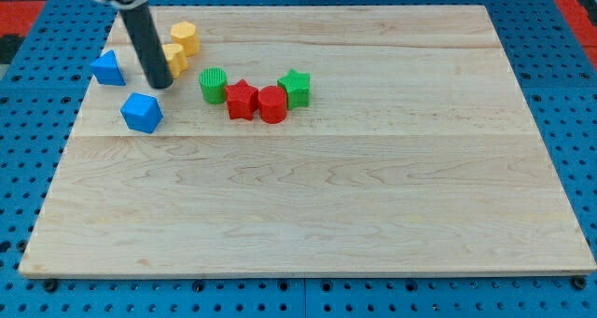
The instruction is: Move the blue blocks bottom left to the red star
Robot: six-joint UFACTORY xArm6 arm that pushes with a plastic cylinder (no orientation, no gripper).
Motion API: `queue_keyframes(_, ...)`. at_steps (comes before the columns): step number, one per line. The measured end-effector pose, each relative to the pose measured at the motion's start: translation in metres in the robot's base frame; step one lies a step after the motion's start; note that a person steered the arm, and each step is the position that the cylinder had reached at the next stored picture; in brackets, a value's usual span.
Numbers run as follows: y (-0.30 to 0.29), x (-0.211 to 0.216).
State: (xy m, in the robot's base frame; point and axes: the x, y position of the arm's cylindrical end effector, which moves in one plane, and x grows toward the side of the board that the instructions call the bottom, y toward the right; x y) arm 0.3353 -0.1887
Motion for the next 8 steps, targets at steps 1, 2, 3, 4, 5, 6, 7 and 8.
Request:
queue_keyframes(1, -0.022, -0.006)
queue_keyframes(2, -0.025, -0.048)
queue_keyframes(3, -0.064, -0.067)
queue_keyframes(4, -0.074, -0.004)
queue_keyframes(5, -0.032, 0.043)
queue_keyframes(6, -0.017, 0.059)
queue_keyframes(7, -0.042, 0.008)
queue_keyframes(8, -0.086, 0.034)
